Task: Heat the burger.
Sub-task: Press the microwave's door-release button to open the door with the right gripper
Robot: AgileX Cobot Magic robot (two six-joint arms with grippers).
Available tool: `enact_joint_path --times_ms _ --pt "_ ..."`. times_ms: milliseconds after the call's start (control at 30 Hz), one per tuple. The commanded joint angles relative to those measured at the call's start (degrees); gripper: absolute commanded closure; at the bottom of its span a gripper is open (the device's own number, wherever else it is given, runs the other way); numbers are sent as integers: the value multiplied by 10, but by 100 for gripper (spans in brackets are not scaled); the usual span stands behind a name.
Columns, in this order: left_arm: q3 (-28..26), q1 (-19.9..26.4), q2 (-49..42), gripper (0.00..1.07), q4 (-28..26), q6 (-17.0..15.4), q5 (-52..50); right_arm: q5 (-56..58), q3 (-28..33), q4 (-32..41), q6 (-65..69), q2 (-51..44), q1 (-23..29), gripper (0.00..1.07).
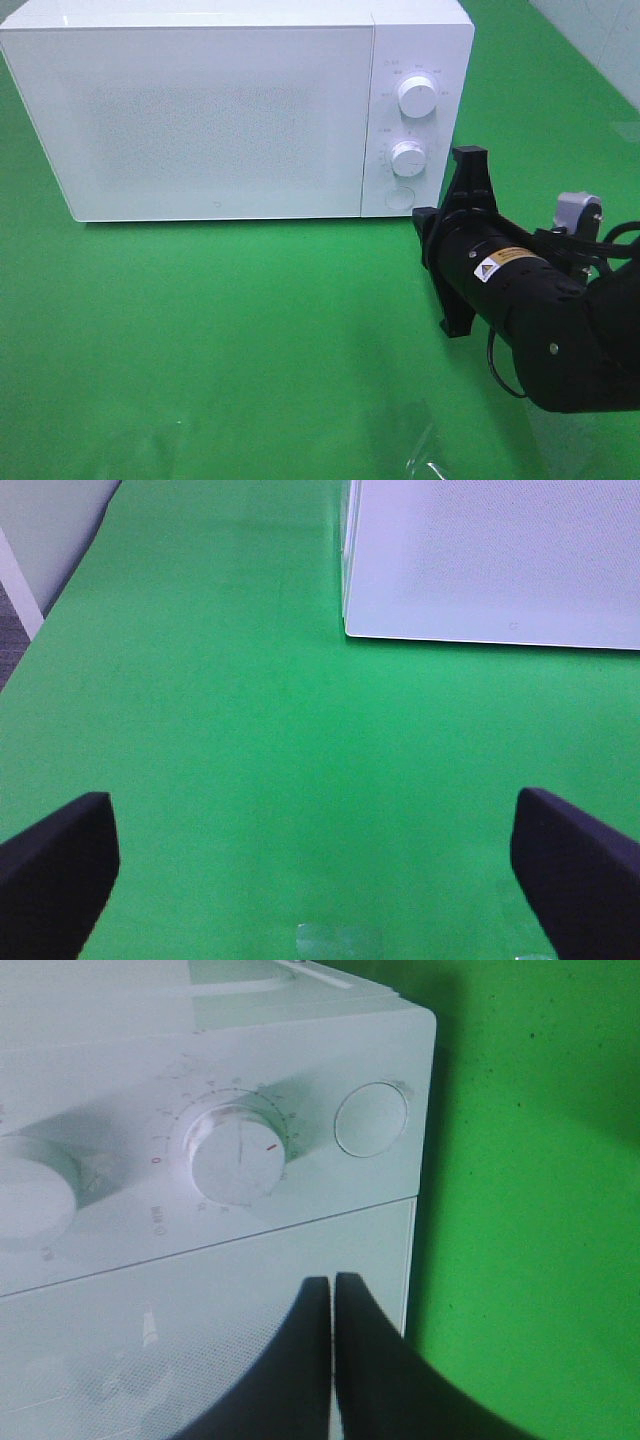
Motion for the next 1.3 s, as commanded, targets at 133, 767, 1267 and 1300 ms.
enact_joint_path --times_ms 133,767,1267,1300 --pt "1 1 -9 7 1 -3 -6 37 -46 -38 33 41 -32 107" --pt "1 1 -9 7 1 -3 -6 104 -155 -74 30 121 -111 107" --pt "1 1 -9 7 1 -3 -6 106 -216 -64 25 169 -124 107" --pt "1 1 -9 7 1 -2 -6 100 -223 -62 23 174 -124 107"
